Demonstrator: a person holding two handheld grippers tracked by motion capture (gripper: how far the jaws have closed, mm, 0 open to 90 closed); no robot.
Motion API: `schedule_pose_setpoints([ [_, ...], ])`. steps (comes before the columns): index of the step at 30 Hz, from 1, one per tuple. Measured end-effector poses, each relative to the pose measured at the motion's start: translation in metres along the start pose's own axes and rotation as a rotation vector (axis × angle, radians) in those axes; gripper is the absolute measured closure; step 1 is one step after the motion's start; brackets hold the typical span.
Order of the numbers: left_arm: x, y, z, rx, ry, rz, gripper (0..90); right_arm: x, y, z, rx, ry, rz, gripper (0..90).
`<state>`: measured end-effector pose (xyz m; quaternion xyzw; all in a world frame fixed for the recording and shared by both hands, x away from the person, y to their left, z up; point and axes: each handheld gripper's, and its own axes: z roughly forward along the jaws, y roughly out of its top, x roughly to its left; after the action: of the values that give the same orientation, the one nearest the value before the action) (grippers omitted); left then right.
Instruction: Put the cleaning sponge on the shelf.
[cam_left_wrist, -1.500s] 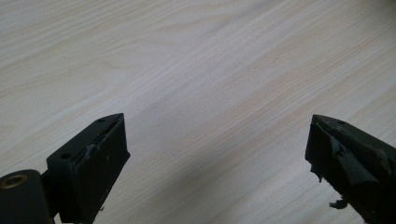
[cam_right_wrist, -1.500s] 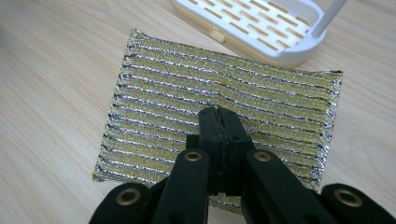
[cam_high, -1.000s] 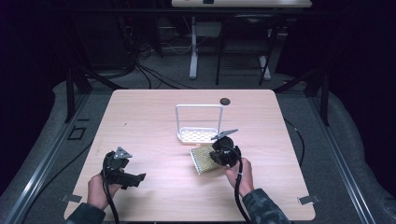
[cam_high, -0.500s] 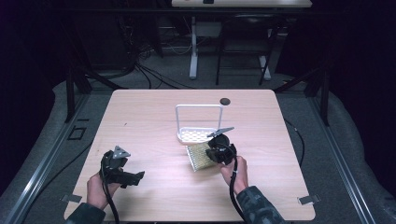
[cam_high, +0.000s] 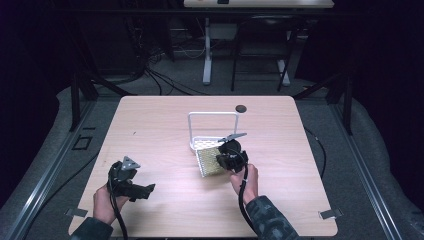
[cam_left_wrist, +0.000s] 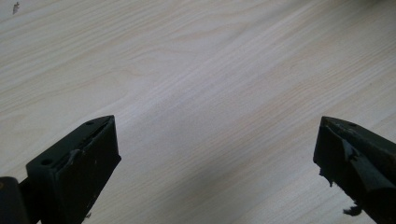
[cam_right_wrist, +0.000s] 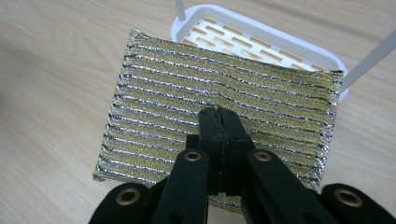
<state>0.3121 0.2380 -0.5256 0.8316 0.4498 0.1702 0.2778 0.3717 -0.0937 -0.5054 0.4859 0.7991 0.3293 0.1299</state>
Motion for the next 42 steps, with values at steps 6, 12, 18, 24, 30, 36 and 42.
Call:
schedule_pose_setpoints([
  [6, -0.001, 0.0, 0.0, 0.004, -0.001, 0.003, 0.1, -0.001, 0.005, 0.008, -0.007, -0.002, 0.042, 90.0],
  [12, -0.002, 0.001, 0.0, -0.002, -0.01, 0.014, 0.0, -0.002, 0.01, 0.015, -0.048, -0.024, 0.079, 90.0],
  [18, -0.002, 0.001, 0.0, -0.006, -0.009, 0.014, 0.0, -0.002, 0.015, 0.02, -0.07, -0.053, 0.1, 90.0],
  [24, -0.001, 0.001, 0.0, -0.007, -0.009, 0.014, 0.0, 0.0, 0.022, 0.026, -0.093, -0.084, 0.124, 90.0],
  [30, -0.002, 0.001, 0.0, -0.012, -0.007, 0.016, 0.0, 0.003, 0.028, 0.032, -0.106, -0.109, 0.142, 90.0],
  [36, -0.001, 0.001, -0.001, -0.011, -0.012, 0.015, 0.0, 0.004, 0.033, 0.037, -0.102, -0.142, 0.154, 90.0],
  [42, -0.002, 0.002, -0.001, -0.015, -0.013, 0.013, 0.0, 0.004, 0.034, 0.046, -0.099, -0.162, 0.165, 90.0],
])
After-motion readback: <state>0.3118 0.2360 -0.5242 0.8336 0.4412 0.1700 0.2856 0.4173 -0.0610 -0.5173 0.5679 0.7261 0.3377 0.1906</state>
